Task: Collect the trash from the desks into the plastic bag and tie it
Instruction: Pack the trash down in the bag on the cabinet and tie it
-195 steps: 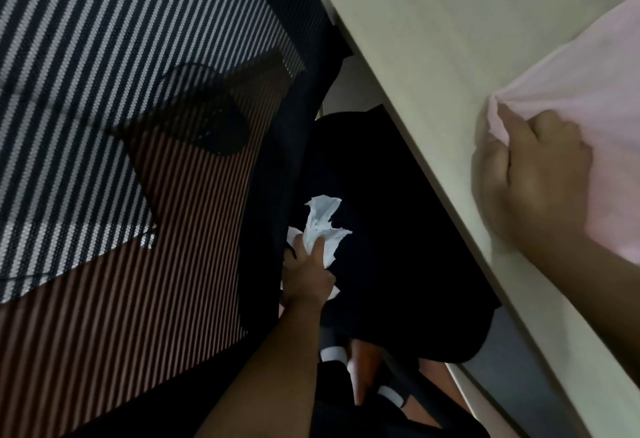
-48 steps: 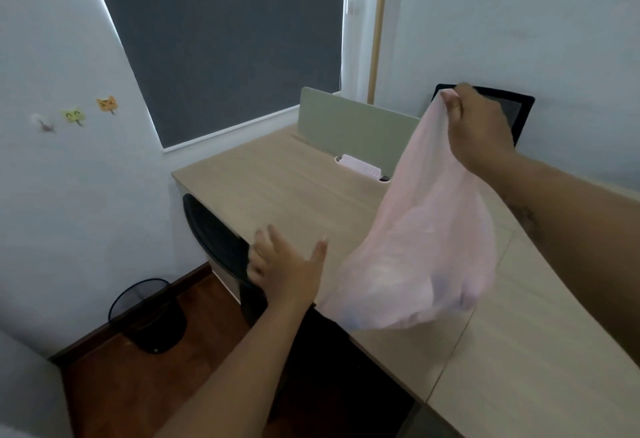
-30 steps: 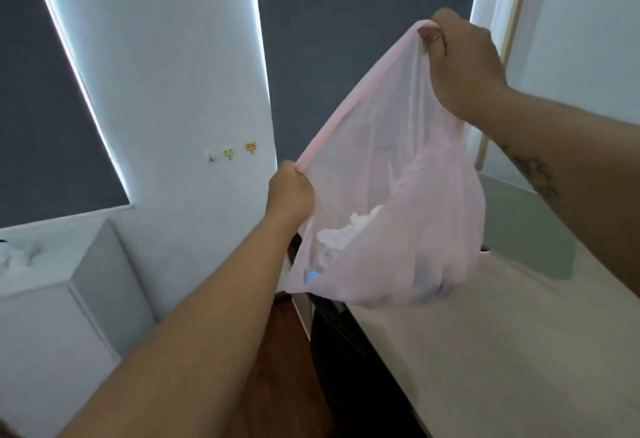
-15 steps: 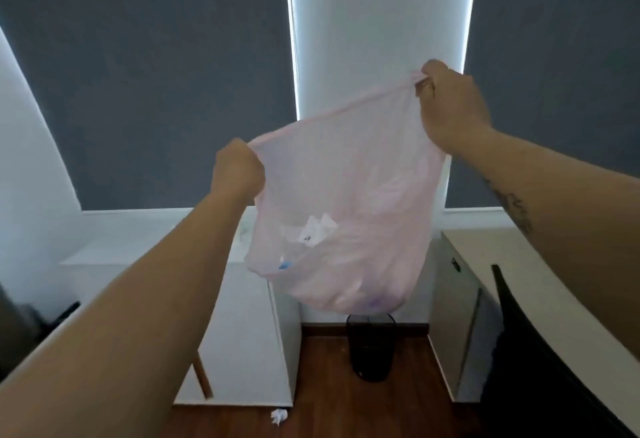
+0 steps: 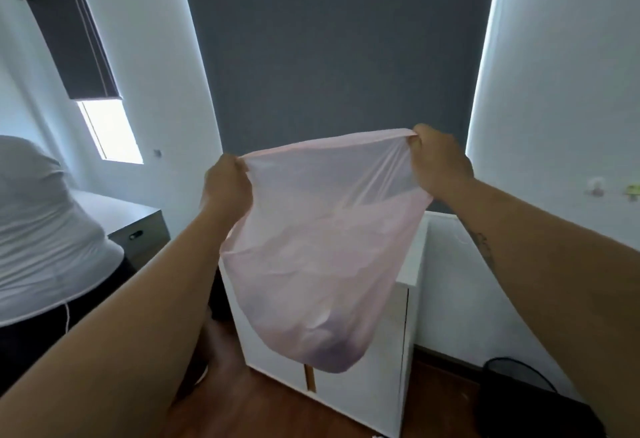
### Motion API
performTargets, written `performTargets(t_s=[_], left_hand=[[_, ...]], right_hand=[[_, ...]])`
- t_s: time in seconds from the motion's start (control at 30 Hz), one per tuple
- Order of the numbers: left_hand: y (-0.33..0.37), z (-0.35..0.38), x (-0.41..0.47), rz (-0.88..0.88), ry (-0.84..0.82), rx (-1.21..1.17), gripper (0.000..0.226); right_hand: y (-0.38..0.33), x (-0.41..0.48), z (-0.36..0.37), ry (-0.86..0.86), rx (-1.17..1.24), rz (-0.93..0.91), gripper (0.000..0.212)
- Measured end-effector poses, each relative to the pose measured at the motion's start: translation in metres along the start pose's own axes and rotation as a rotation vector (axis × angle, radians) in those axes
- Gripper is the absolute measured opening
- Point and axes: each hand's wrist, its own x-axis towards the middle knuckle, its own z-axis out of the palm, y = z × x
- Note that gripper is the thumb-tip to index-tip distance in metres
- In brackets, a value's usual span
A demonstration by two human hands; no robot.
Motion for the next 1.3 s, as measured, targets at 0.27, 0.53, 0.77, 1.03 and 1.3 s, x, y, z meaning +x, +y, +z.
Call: performTargets(t_s=[0.27,0.53,0.77,1.03,1.3], left_hand=[[-0.061,0.030,0.087,-0.090,-0.042,0.171,0.044],[-0.116,0.095,0.180,-0.445,0.121,-0.074,0.043],[-0.124,0.137,0.259,-0.549,0.327,-0.171,0.051],[-0.168,0.166,0.333,-0.261,0.105,0.065,0.057],[-0.179,0.193,0.349,-0.147,0.020,0.017,0.054]], right_hand=[[-0.019,0.105,0.166,-0.185,0.183,-0.092,0.030],[-0.045,0.187,0.290,-0.298,0.236,-0.159,0.030],[-0.076,0.229,0.373,-0.271,0.320,-0.126,0.030],[-0.097,0.277,0.445,-0.292,0.486,0.042,0.027],[-0.094,0.309,0.485,-0.324,0.505,0.056,0.025]])
